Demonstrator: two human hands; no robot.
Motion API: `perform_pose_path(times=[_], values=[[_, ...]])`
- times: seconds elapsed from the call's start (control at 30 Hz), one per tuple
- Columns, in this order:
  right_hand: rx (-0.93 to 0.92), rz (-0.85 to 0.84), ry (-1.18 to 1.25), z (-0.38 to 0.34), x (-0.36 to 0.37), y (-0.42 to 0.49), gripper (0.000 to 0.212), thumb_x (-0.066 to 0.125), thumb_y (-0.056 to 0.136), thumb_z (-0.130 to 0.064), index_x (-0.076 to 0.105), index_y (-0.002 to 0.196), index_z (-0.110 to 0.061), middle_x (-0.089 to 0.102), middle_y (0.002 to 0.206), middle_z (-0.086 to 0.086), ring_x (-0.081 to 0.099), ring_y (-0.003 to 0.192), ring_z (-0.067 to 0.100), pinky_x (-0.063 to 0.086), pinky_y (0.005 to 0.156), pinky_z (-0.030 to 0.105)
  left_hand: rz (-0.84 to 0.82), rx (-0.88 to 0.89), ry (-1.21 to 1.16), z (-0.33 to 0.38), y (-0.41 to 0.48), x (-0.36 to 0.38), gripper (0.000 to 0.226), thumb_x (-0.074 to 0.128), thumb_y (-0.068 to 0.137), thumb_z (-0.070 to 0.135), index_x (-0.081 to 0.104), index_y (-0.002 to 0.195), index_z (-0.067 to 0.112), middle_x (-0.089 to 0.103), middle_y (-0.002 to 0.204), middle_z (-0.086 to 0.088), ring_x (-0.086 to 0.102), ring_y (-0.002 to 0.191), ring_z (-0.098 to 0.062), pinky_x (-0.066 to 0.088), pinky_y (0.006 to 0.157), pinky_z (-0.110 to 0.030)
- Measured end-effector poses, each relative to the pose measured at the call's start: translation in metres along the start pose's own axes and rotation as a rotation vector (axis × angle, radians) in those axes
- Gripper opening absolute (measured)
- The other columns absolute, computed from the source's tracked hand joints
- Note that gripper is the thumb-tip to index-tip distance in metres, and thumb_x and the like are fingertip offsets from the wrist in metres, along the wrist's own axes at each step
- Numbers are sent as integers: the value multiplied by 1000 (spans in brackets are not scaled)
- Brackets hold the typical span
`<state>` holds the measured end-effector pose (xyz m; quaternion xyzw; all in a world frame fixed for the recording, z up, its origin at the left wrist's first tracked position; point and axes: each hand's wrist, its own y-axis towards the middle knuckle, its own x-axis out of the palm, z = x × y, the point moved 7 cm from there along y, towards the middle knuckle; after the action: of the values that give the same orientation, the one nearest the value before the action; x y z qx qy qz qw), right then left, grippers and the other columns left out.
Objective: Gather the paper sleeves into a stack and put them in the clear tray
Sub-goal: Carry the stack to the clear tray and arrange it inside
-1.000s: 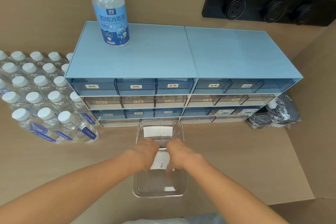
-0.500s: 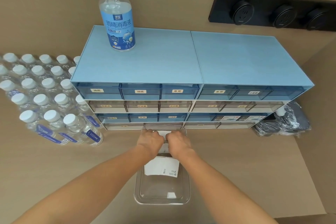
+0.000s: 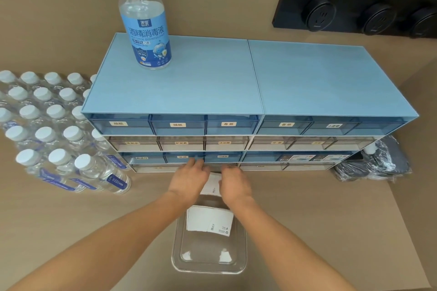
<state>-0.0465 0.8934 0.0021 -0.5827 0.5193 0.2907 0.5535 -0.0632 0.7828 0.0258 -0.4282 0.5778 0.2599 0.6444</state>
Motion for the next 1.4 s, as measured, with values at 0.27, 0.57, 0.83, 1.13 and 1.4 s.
perform_pose_path(times=[0.27, 0.57, 0.83, 1.13, 1.4], values=[[-79, 161, 54, 0, -3, -7, 26, 51, 93, -5, 58, 118, -7, 57, 120, 11, 54, 113, 30, 49, 88, 37, -86, 122, 70, 13, -10, 26, 34, 56, 84, -4, 59, 116, 8, 60, 113, -13, 54, 110, -32, 48, 90, -40], [-240, -273, 102, -2, 23, -19, 31, 45, 88, -1, 68, 107, -4, 67, 109, 20, 58, 107, 36, 52, 91, 40, -88, 61, 52, 14, -3, 24, 31, 56, 86, 2, 58, 116, 10, 61, 115, -10, 56, 111, -31, 47, 90, -39], [-208, -320, 22, -2, 20, -19, 33, 48, 86, -4, 70, 109, -9, 65, 111, 19, 61, 103, 36, 54, 80, 37, -189, 90, -103, 13, -7, 28, 24, 47, 93, 17, 64, 109, 10, 65, 109, -15, 63, 99, -35, 50, 77, -38], [-180, -346, 13, 1, 18, -28, 22, 52, 89, -13, 67, 103, -4, 61, 113, 21, 59, 103, 36, 53, 79, 35, -271, 73, -149, 15, -11, 29, 26, 47, 91, 16, 65, 110, 10, 64, 108, -18, 62, 98, -35, 52, 77, -37], [-200, -361, -214, -5, 27, -75, 72, 86, 70, -30, 51, 127, -5, 58, 125, 15, 58, 117, 33, 50, 93, 40, -349, 137, -94, 33, -53, 37, 51, 68, 84, 36, 51, 124, 8, 56, 123, -13, 56, 115, -33, 48, 92, -40]])
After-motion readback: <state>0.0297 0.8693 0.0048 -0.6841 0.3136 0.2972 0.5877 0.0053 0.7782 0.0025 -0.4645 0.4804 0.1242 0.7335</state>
